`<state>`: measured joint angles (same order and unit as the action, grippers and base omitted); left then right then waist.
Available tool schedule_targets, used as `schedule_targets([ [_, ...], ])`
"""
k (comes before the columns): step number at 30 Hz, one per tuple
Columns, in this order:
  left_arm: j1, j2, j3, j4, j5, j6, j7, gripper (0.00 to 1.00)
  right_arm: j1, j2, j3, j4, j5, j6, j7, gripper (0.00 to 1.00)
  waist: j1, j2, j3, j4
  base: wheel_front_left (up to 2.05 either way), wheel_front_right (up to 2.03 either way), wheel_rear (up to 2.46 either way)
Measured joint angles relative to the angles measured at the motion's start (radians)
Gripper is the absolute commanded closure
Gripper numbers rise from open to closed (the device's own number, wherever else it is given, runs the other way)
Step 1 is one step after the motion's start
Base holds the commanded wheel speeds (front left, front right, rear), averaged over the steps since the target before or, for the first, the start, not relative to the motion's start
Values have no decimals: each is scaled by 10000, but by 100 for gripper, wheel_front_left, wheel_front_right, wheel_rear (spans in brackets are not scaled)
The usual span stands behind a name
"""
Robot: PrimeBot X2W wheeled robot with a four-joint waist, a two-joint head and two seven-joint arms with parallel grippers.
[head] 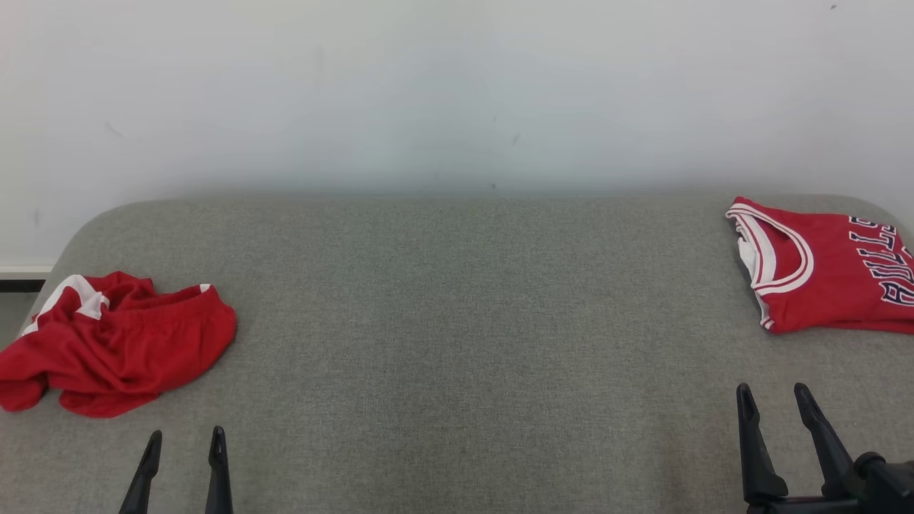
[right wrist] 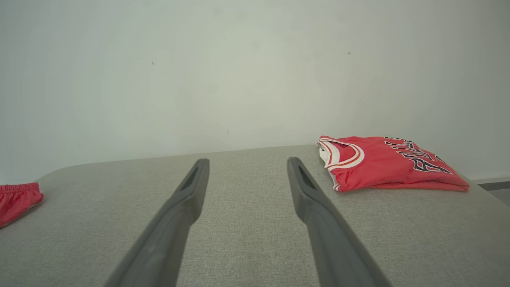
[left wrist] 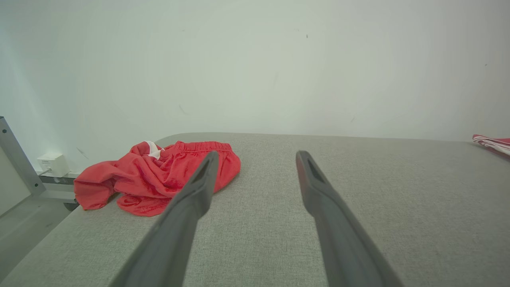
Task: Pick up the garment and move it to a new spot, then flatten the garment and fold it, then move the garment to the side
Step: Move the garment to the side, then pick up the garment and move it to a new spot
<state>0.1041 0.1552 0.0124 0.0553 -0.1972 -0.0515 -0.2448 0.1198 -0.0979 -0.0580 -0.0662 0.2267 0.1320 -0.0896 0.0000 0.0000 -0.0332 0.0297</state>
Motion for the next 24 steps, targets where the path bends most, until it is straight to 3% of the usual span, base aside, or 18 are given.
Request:
schedule_targets([
  [9,80,104,-25,-21,-163,-2,13,0,532,136,92,251,140,0,-387,0,0,0,-221,20,0,0,0],
  [24,138,516,-232,-46,-485,-362,0,0,430,228,291,834,159,-2,-702,0,0,0,-303,49,0,0,0],
])
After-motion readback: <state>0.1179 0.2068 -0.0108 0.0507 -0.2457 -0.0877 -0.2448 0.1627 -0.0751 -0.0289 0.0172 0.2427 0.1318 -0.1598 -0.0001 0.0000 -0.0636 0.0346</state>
